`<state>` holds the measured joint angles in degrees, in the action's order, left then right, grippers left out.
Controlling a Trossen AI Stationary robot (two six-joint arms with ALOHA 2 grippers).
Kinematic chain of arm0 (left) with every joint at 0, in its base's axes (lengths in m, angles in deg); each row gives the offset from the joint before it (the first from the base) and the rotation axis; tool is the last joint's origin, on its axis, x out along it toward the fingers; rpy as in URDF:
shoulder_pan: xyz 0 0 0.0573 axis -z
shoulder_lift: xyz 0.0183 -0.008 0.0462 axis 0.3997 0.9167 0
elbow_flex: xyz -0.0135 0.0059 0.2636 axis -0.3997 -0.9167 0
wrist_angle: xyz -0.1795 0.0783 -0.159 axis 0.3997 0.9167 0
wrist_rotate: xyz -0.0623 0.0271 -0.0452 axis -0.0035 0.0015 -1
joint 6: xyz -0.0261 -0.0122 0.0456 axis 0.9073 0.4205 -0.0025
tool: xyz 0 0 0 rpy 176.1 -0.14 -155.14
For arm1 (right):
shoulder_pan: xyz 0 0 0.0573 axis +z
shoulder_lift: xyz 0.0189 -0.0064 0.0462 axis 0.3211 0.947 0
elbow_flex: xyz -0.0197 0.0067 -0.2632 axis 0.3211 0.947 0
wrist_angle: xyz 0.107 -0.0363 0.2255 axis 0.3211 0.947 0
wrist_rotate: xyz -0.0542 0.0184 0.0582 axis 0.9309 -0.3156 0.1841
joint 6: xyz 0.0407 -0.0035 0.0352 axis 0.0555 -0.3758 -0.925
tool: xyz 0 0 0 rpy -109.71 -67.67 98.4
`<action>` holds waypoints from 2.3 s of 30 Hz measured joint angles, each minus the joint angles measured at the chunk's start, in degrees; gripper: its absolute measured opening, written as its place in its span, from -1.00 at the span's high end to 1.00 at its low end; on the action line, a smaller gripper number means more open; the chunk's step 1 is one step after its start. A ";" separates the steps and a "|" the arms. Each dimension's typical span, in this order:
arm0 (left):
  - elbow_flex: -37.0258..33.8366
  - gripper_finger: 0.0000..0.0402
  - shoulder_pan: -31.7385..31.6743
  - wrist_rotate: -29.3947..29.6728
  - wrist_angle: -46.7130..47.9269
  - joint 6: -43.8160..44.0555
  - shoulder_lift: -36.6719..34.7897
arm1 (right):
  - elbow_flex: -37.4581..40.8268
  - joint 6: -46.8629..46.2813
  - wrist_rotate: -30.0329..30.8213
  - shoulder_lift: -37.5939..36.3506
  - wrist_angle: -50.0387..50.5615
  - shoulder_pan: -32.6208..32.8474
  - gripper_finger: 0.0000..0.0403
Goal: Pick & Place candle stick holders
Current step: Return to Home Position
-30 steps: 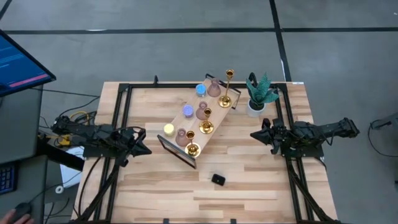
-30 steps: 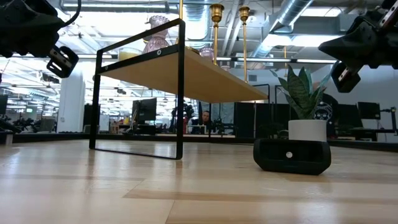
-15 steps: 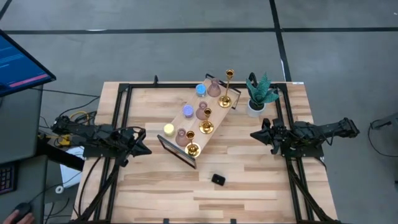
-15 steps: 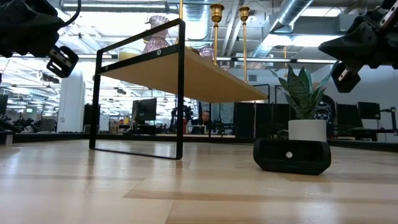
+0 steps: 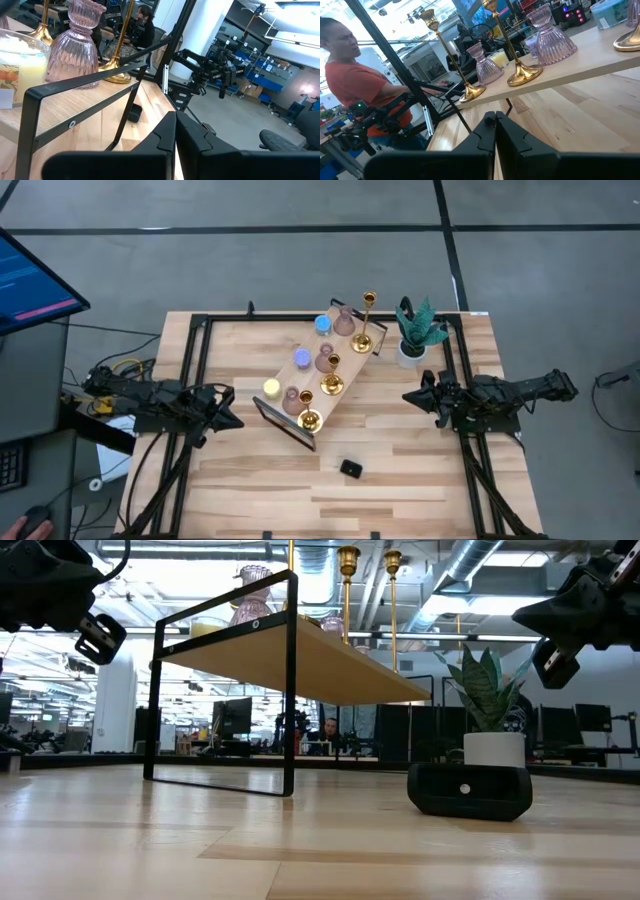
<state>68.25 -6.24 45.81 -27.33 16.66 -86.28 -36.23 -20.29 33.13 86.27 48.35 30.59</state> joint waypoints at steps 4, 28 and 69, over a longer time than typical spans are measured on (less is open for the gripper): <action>0.00 0.96 0.00 0.00 -0.02 0.00 0.01 | 0.00 0.00 -0.02 0.00 0.00 0.00 1.00; 0.00 0.95 0.00 -0.02 -0.83 0.00 0.02 | 0.00 0.00 0.00 0.00 0.00 0.00 1.00; 0.00 0.95 0.02 -0.02 -0.85 0.00 0.02 | 0.00 0.00 -0.01 0.00 0.01 0.00 1.00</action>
<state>68.25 -6.22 45.79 -28.18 16.66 -86.26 -36.23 -20.29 33.11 86.27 48.36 30.59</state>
